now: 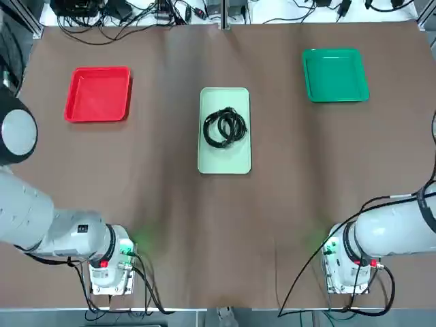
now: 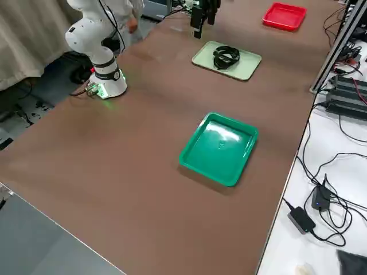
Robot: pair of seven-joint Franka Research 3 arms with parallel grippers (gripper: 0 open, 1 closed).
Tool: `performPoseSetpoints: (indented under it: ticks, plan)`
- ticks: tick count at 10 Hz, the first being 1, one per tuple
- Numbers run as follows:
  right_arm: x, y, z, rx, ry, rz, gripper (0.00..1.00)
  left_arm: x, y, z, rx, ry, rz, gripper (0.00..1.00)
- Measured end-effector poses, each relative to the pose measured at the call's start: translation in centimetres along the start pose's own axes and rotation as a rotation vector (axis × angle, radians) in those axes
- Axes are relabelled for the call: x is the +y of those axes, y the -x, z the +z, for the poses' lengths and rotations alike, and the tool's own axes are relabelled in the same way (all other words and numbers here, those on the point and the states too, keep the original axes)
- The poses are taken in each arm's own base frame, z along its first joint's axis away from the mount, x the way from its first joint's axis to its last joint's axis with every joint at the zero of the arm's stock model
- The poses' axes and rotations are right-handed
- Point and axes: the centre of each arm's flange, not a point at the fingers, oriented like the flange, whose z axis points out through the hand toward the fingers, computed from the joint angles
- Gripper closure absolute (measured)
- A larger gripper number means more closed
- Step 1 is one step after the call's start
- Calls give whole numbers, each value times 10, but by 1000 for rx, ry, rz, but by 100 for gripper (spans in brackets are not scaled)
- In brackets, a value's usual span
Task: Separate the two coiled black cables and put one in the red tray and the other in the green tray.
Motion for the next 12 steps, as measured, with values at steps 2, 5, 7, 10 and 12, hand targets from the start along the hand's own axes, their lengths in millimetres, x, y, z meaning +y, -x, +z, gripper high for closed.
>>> performPoseSetpoints:
  ticks: [2,5,7,10,12]
  plan:
    - [-1,-18,24,-18,3,1,0,54,-25,38,-19,20,105,0]
    - [1,-30,40,-31,-27,8,0,130,-57,123,9,55,244,0]
    - [14,-32,47,-52,-167,-10,0,179,-75,200,12,105,317,0]
    - [39,-31,76,-158,-349,-97,0,225,-90,286,-13,101,349,0]
    - [22,-33,92,-217,-401,-129,0,259,-94,338,-2,77,332,0]
